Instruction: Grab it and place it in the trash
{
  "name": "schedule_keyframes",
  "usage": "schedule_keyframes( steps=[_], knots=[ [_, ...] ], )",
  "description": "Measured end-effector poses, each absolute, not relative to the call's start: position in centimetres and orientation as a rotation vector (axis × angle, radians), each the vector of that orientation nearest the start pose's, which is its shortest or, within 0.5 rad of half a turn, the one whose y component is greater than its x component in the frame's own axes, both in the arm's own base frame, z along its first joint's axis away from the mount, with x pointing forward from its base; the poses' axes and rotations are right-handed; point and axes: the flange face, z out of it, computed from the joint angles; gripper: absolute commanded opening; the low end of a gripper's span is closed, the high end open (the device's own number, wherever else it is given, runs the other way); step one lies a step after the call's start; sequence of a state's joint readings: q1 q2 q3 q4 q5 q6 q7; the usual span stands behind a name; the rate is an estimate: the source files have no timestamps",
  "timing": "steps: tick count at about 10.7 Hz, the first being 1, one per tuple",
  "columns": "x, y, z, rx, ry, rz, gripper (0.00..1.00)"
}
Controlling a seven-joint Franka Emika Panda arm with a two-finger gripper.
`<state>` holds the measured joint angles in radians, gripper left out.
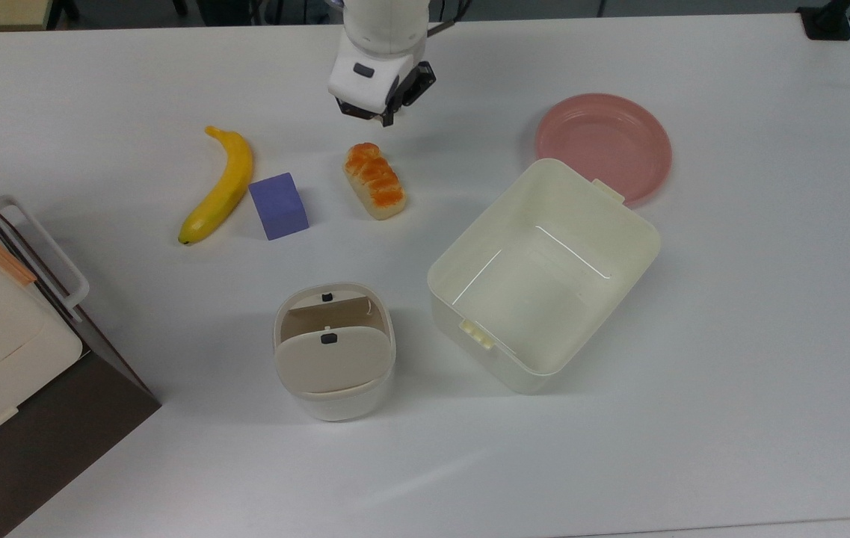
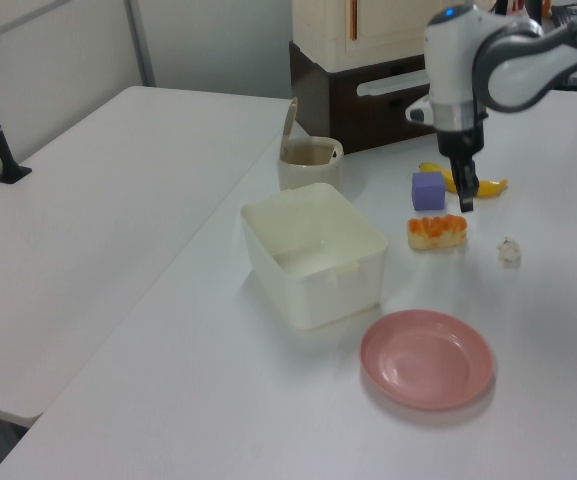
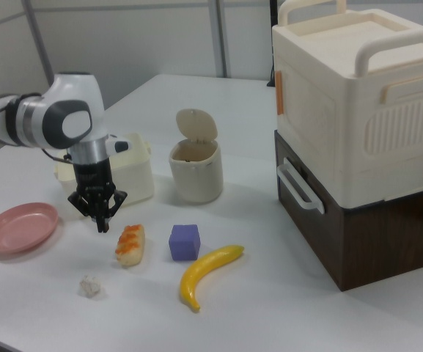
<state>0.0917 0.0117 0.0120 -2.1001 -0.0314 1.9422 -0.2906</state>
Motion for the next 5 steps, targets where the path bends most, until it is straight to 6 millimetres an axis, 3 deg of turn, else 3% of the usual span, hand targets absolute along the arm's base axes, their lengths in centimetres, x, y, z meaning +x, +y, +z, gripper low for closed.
schedule_keyframes(
  steps=[2, 5],
  knots=[
    [51.6, 5.2, 39.6, -3.046, -0.670, 0.378, 1.00],
    [49.4, 5.4, 35.9, -3.003, -0.712, 0.520, 1.00]
  ],
)
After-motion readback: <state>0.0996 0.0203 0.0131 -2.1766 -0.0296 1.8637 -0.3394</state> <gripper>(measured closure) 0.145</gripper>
